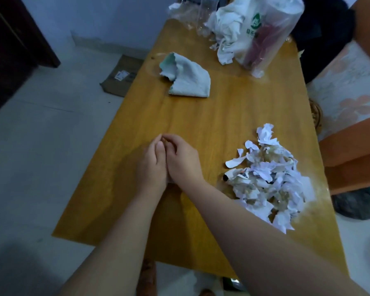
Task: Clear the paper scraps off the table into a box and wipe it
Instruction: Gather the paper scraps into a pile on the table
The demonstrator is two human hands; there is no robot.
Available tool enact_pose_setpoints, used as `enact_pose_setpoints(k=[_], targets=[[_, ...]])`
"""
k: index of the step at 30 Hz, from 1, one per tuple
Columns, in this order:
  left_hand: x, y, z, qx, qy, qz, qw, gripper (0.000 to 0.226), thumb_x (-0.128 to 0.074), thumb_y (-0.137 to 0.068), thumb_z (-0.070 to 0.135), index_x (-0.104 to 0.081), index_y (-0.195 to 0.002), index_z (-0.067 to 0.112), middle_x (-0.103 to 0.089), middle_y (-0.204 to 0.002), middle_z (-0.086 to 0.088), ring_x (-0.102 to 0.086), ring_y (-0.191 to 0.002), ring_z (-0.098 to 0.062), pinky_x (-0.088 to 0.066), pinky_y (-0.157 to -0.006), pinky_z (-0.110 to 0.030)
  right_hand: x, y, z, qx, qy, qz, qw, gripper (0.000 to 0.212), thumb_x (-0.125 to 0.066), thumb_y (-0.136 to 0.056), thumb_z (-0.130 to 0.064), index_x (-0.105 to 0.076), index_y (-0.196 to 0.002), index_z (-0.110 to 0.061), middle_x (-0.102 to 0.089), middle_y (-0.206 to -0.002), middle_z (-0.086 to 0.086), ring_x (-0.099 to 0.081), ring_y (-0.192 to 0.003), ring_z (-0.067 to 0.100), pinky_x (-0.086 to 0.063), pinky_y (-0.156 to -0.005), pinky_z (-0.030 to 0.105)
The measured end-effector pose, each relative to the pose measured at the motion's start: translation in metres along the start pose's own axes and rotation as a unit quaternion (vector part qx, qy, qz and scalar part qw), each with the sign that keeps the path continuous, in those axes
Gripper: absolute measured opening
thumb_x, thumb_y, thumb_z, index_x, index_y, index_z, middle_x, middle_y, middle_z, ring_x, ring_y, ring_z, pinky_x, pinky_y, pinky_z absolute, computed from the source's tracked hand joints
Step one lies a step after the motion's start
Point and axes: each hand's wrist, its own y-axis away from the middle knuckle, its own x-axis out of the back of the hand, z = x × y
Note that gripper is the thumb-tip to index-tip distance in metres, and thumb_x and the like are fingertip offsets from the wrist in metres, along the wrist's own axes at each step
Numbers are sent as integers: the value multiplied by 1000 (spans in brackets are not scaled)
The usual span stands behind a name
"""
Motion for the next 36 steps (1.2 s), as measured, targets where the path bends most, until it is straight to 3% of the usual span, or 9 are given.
enact_pose_setpoints(k=[4,7,10,12,16,23,26,31,36], targets=[[-17,22,1,-11,17,8,1000,39,-31,-101,26,-50,-134,17,-55,-135,-6,-50,-125,-22,-36,-100,-27,4,8,14,-63,-83,50,993,27,-45,-96,-20,-64,-115,-18,-69,-110,-3,-61,-100,7,-49,-90,24],[-41,49,7,-32,43,6,999,48,-26,-96,33,-49,-135,16,-55,-135,-4,-49,-125,-16,-34,-98,-20,18,16,28,-127,-161,65,977,23,-48,-93,-16,-68,-103,-19,-72,-99,-3,-66,-95,12,-54,-91,38],[-61,58,11,-19,144,33,989,55,-28,-90,39,-54,-130,12,-57,-133,-7,-50,-125,-19,-38,-106,-32,34,18,33,-168,-188,54,966,21,-50,-90,-16,-68,-97,-22,-73,-97,1,-68,-95,17,-53,-92,43],[-75,64,13,-25,193,36,980,58,-28,-87,45,-55,-128,12,-54,-135,-8,-48,-128,-19,-36,-109,-42,46,22,35,-164,-185,75,966,20,-50,-90,-15,-68,-91,-24,-73,-94,1,-68,-92,16,-54,-91,42],[-102,88,25,-15,224,-32,974,48,-30,-87,51,-44,-129,33,-48,-140,-1,-43,-131,-11,-35,-111,-42,82,45,48,-110,-122,172,971,25,-47,-90,-12,-69,-90,-25,-72,-91,-9,-66,-89,6,-54,-87,37],[-135,102,44,-78,150,-105,980,52,-28,-93,39,-45,-136,16,-41,-146,0,-34,-137,-7,-27,-115,-33,131,81,62,-31,-120,285,951,30,-48,-91,-4,-70,-88,-24,-69,-74,-19,-62,-65,4,-50,-64,22],[-147,104,48,-75,160,-103,979,53,-30,-92,42,-45,-137,17,-35,-150,1,-28,-137,-1,-26,-114,-25,145,100,83,-3,-26,319,947,24,-48,-89,-17,-70,-96,-19,-66,-84,-22,-62,-78,0,-48,-66,18],[-162,103,60,-92,160,-78,980,42,-38,-99,22,-39,-139,9,0,-158,-10,-20,-125,10,-19,-88,9,157,126,137,66,179,302,934,34,-46,-90,-29,-70,-105,-11,-67,-117,4,-49,-122,14,-35,-107,25],[-175,103,64,-128,148,-49,979,52,-33,-93,33,-38,-140,11,-2,-158,-11,-14,-129,12,-20,-89,8,169,135,157,72,250,299,918,44,-49,-85,-41,-62,-118,-16,-53,-137,11,-33,-138,28,-31,-110,55]])
